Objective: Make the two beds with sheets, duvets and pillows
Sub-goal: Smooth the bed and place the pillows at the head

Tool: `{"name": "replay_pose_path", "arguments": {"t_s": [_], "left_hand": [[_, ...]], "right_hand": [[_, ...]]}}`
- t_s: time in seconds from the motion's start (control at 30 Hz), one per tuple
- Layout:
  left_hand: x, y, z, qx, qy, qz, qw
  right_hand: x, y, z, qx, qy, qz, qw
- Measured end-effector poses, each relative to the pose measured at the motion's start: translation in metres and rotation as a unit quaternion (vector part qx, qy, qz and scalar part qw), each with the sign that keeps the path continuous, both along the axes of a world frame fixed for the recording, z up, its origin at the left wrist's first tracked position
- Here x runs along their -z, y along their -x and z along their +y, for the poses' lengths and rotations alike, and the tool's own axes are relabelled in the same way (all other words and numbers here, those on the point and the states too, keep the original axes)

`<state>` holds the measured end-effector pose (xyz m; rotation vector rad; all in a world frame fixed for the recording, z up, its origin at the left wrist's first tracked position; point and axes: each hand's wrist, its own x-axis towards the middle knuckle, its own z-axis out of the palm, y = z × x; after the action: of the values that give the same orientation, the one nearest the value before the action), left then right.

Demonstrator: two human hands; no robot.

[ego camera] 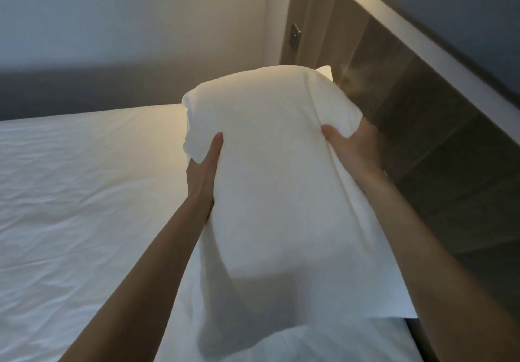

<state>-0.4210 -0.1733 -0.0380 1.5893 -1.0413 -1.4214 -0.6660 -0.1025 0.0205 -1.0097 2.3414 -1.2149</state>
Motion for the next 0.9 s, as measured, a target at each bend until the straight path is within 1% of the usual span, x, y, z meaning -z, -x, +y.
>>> {"name": "replay_pose_path", "arguments": {"t_s": [0.03,0.1,0.13,0.17,0.2,0.23,0.27,0.3,0.33,0.4,0.43,0.5,0.53,0.6,0.7,0.73,0.77,0.83,0.87,0.9], "left_hand": [[-0.003,0.005,-0.001,-0.001,0.015,0.003,1.000],[-0.001,0.010,-0.001,0.033,0.016,0.031,0.999],[0.006,0.011,0.001,0.059,-0.005,0.052,0.997],[0.016,0.012,0.005,0.089,-0.040,0.049,0.994],[0.027,0.010,0.009,0.109,-0.078,0.016,0.991],[0.038,0.006,0.015,0.116,-0.111,-0.040,0.986],[0.046,0.002,0.023,0.114,-0.129,-0.102,0.980],[0.050,-0.002,0.032,0.115,-0.130,-0.136,0.975],[0.052,-0.003,0.043,0.124,-0.123,-0.142,0.974],[0.051,-0.004,0.065,0.150,-0.111,-0.122,0.975],[0.049,-0.004,0.075,0.147,-0.113,-0.097,0.978],[0.047,-0.002,0.086,0.104,-0.115,-0.047,0.987],[0.043,-0.001,0.088,0.068,-0.102,-0.044,0.992],[0.033,0.000,0.083,-0.007,-0.043,-0.066,0.997],[0.030,-0.005,0.074,-0.069,0.016,-0.052,0.996],[0.038,-0.011,0.074,-0.074,0.016,-0.068,0.995],[0.046,-0.018,0.077,-0.072,-0.006,-0.099,0.992],[0.063,-0.036,0.082,-0.062,-0.083,-0.182,0.978],[0.069,-0.045,0.084,-0.063,-0.117,-0.223,0.966],[0.068,-0.051,0.085,-0.067,-0.131,-0.261,0.954]], "right_hand": [[-0.007,0.007,-0.003,-0.001,0.010,0.009,1.000],[-0.008,0.021,-0.001,0.000,0.003,0.025,1.000],[-0.002,0.027,0.003,0.009,-0.019,0.033,0.999],[0.007,0.031,0.009,0.022,-0.056,0.039,0.997],[0.019,0.033,0.017,0.027,-0.106,0.044,0.993],[0.033,0.032,0.024,0.014,-0.159,0.051,0.986],[0.047,0.028,0.032,-0.013,-0.202,0.059,0.977],[0.059,0.021,0.039,-0.042,-0.230,0.064,0.970],[0.068,0.013,0.045,-0.063,-0.243,0.063,0.966],[0.079,-0.003,0.055,-0.079,-0.251,0.068,0.962],[0.081,-0.009,0.058,-0.082,-0.263,0.084,0.958],[0.079,-0.018,0.059,-0.090,-0.291,0.102,0.947],[0.074,-0.020,0.058,-0.095,-0.298,0.098,0.945],[0.063,-0.025,0.059,-0.114,-0.289,0.106,0.945],[0.055,-0.034,0.071,-0.151,-0.247,0.166,0.943],[0.057,-0.040,0.077,-0.165,-0.249,0.178,0.938],[0.062,-0.047,0.084,-0.181,-0.261,0.187,0.930],[0.074,-0.057,0.091,-0.210,-0.299,0.187,0.912],[0.077,-0.056,0.090,-0.215,-0.321,0.167,0.907],[0.075,-0.051,0.087,-0.219,-0.335,0.137,0.906]]}}
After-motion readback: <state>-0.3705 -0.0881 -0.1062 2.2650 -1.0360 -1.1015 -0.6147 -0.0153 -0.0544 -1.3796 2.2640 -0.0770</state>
